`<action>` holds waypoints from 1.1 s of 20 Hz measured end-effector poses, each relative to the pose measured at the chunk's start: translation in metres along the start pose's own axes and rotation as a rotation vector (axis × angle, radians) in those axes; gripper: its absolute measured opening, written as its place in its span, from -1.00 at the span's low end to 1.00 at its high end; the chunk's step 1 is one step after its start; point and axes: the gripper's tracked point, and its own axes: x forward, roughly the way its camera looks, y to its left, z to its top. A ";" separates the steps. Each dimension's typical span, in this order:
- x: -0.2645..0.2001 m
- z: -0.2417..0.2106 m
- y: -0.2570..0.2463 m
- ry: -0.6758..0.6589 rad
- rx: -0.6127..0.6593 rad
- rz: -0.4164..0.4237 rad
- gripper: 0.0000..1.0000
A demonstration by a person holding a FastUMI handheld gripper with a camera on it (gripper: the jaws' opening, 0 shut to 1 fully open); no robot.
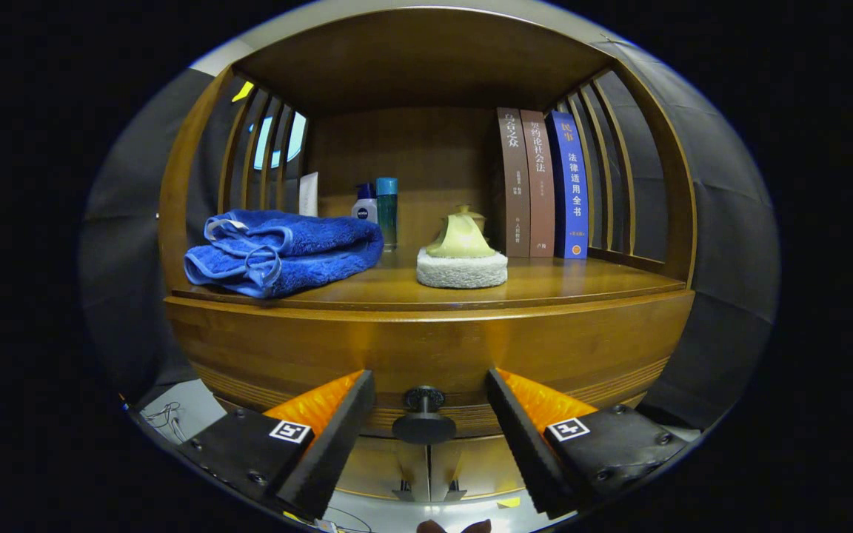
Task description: Pull open the drawer, take out the items inside it, and place them on the countertop above the cabinet.
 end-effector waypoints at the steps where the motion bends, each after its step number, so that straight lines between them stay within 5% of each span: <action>1: 0.000 -0.001 0.000 -0.003 -0.009 -0.001 1.00; 8: -0.025 0.043 0.002 -0.085 -0.058 0.025 0.99; 22: -0.199 0.208 0.005 -0.251 -0.027 0.069 0.98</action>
